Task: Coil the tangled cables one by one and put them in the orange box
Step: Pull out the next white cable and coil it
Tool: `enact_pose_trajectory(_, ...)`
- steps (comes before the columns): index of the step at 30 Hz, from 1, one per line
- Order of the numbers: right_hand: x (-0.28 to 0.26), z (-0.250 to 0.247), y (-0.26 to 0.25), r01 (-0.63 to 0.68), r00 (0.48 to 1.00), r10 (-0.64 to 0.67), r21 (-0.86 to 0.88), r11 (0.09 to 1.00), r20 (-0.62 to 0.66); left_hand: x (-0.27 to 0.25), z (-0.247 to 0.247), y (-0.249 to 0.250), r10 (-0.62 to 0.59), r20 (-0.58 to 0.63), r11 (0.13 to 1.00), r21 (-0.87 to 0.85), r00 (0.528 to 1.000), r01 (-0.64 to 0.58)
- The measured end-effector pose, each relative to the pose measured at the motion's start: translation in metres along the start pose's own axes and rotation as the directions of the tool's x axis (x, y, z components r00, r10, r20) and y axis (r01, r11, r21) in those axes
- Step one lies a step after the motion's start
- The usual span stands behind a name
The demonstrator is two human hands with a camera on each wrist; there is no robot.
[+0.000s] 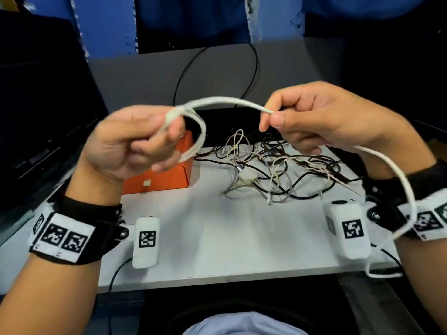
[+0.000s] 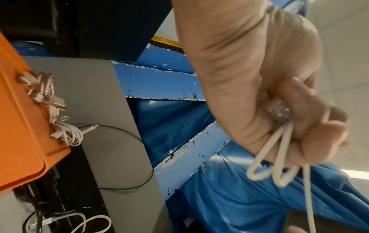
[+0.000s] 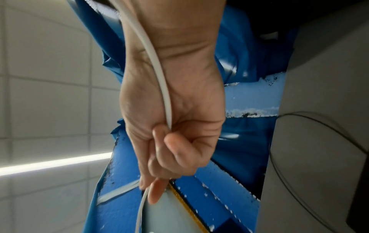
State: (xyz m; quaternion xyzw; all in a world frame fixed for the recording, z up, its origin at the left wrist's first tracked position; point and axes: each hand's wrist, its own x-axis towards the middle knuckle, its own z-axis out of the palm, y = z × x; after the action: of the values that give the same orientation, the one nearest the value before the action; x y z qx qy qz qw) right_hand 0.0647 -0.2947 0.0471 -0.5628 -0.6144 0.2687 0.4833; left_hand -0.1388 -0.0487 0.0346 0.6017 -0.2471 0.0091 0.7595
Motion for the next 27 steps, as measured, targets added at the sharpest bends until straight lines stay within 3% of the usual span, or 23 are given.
enact_pose_trajectory(2, -0.004, -0.011, 0.002, -0.04, 0.998, 0.041, -0.019, 0.999, 0.039, 0.001, -0.013, 0.006, 0.099, -0.108, 0.934, -0.333, 0.989, -0.13)
enact_pose_trajectory(5, -0.004, -0.031, 0.013, -0.107, 0.994, 0.104, -0.163, 0.981, -0.024, 0.002, -0.035, 0.013, 0.173, -0.358, 0.865, -0.391, 0.917, -0.316)
enact_pose_trajectory(8, 0.006, -0.038, 0.032, -0.18, 0.983, 0.156, -0.358, 0.916, -0.095, 0.003, -0.047, 0.011, 0.206, -0.553, 0.806, -0.371, 0.807, -0.461)
enact_pose_trajectory(12, 0.014, -0.04, 0.05, -0.28, 0.959, 0.241, -0.38, 0.882, -0.147, 0.004, -0.051, 0.01, 0.279, -0.736, 0.766, -0.217, 0.617, -0.605)
enact_pose_trajectory(14, 0.013, -0.043, 0.053, -0.322, 0.945, 0.265, -0.406, 0.855, -0.193, 0.002, -0.051, 0.014, 0.282, -0.801, 0.833, -0.068, 0.527, -0.549)
enact_pose_trajectory(15, 0.013, -0.044, 0.053, -0.332, 0.939, 0.257, -0.414, 0.848, -0.227, 0.001, -0.05, 0.015, 0.268, -0.82, 0.883, -0.001, 0.506, -0.47)
enact_pose_trajectory(17, 0.014, -0.043, 0.05, -0.32, 0.931, 0.202, -0.41, 0.854, -0.305, 0.003, -0.044, 0.014, 0.226, -0.83, 0.96, 0.101, 0.51, -0.26)
enact_pose_trajectory(19, 0.016, -0.039, 0.039, -0.261, 0.913, 0.084, -0.413, 0.872, -0.4, 0.009, -0.034, 0.01, 0.18, -0.818, 0.983, 0.162, 0.546, -0.081)
enact_pose_trajectory(21, 0.016, -0.026, 0.02, -0.203, 0.869, -0.069, -0.48, 0.853, -0.49, 0.018, -0.022, 0.002, 0.175, -0.814, 0.966, 0.252, 0.553, 0.066)
enact_pose_trajectory(23, 0.013, 0.0, -0.002, -0.121, 0.79, -0.3, -0.617, 0.778, -0.534, 0.027, -0.011, -0.006, 0.214, -0.822, 0.91, 0.365, 0.528, 0.198)
enact_pose_trajectory(25, 0.011, 0.038, -0.02, 0.056, 0.724, -0.529, -0.727, 0.685, -0.443, 0.032, 0.0, -0.014, 0.22, -0.802, 0.866, 0.423, 0.556, 0.267)
enact_pose_trajectory(27, 0.017, 0.069, -0.021, 0.154, 0.743, -0.601, -0.799, 0.581, -0.294, 0.034, 0.012, -0.018, 0.163, -0.732, 0.86, 0.434, 0.661, 0.268)
